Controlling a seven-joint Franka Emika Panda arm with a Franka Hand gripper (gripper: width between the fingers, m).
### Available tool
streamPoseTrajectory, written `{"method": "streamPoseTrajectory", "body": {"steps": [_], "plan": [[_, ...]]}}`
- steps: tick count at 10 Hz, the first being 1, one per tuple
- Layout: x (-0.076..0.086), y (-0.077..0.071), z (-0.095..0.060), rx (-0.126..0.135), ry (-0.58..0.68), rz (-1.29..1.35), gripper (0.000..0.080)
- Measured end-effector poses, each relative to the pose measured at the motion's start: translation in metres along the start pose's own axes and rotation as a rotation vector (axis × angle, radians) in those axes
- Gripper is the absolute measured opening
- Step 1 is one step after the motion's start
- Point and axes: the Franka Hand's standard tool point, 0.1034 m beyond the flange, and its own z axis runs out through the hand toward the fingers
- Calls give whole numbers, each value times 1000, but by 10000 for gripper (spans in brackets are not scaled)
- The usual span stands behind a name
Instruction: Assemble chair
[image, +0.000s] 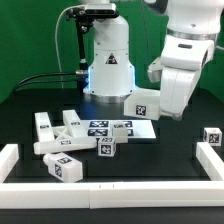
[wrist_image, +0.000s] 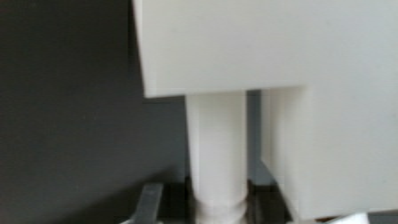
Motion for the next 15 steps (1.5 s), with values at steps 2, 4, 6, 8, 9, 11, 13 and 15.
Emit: {"method": "streamPoseTrajectory", "body": {"steps": [2, 4, 6, 8, 9, 11, 13, 15], "plan": [[-4, 3, 0, 7, 2, 27, 121], [-23, 31, -15, 13, 8, 243, 121], [-41, 53, -20, 80, 12, 394, 121], [-43, 56, -20, 77, 13, 397, 123], [-42, 56, -20, 78, 12, 396, 123], [-43, 56, -19, 79, 11, 400, 123], [-42, 67, -13, 89, 5, 605, 123], [-41, 78, -7, 113, 20, 806, 123]]}}
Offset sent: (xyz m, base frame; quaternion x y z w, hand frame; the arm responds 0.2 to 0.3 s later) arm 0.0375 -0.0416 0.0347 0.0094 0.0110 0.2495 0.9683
